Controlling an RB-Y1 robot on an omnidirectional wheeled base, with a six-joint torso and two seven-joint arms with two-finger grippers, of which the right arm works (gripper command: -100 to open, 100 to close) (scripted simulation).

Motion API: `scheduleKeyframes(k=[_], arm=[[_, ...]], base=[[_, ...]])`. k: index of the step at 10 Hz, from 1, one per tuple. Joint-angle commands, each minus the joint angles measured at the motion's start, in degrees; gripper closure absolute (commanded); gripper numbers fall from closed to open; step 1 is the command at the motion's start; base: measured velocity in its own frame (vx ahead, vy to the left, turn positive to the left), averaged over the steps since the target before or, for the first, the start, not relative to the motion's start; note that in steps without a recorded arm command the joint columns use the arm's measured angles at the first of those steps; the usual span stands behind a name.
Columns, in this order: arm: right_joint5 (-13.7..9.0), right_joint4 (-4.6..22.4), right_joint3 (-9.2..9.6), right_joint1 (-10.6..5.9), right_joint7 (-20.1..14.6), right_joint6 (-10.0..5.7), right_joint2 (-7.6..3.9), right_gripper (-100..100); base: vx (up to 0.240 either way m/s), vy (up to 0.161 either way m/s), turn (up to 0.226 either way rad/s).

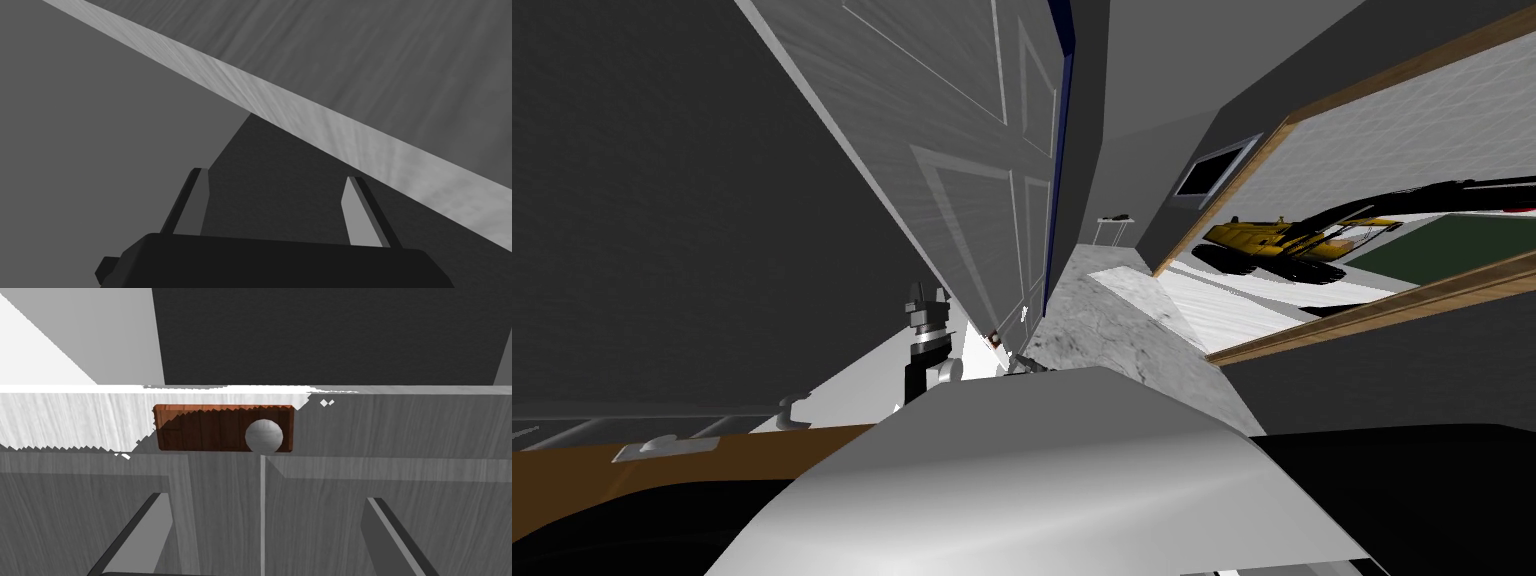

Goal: Push the door open

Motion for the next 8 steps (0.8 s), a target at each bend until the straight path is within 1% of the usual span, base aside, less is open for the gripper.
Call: scheduleKeyframes(k=[1,4,5,6,7,8], arm=[[0.00,0.00,0.00,0.00,0.00,0.00,0.00,-100],[0.00,0.00,0.00,0.00,0.00,0.00,0.00,-100],[-1.45,1.05,-1.60,-0.80,0.89,0.97,1.19,-100],[-0.88,1.23,-1.00,-0.49,0.62,-0.01,0.73,-100],[-1.23,1.89,-1.28,-1.04,1.09,0.43,1.46,-100],[-1.31,2.06,-1.33,-1.21,1.19,0.58,1.69,-100]], base=[[0.000,0.000,0.000],[0.000,-0.001,0.001],[0.019,0.044,-0.023],[0.014,0.028,-0.008],[0.059,0.095,0.055],[0.102,0.148,0.040]])
